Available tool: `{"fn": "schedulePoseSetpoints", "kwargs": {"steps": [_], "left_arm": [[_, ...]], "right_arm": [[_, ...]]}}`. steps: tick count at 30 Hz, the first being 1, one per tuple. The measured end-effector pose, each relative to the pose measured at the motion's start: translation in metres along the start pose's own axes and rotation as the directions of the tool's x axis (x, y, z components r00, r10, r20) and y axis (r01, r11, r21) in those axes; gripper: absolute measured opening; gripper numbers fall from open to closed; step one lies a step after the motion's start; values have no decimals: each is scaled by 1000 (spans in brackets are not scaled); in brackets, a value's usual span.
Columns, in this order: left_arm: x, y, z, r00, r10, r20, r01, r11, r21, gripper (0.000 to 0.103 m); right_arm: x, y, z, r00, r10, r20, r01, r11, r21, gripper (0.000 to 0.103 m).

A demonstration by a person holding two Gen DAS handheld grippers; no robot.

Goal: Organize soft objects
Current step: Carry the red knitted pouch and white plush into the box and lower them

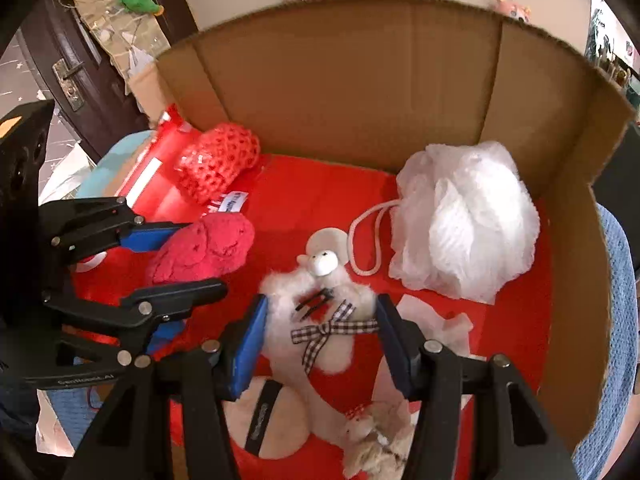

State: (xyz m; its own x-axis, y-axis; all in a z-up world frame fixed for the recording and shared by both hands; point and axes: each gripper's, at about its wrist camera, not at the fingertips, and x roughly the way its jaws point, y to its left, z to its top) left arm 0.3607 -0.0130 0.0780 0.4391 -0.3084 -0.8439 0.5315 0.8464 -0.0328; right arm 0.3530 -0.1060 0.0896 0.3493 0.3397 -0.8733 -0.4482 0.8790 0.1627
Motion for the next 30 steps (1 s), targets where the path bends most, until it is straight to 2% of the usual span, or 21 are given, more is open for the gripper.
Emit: {"fn": "schedulePoseSetpoints", "kwargs": {"steps": [12,30], "left_arm": [[20,2,3,998,5,-58,-5,1000,-1,38],[21,1,4,998,2,-64,-3,1000,-15,39]], "right_arm": [[19,2,7,998,-25,-61,24,1000,-15,57],[31,19,11,997,-40,-73,38,999,-23,58]]}}
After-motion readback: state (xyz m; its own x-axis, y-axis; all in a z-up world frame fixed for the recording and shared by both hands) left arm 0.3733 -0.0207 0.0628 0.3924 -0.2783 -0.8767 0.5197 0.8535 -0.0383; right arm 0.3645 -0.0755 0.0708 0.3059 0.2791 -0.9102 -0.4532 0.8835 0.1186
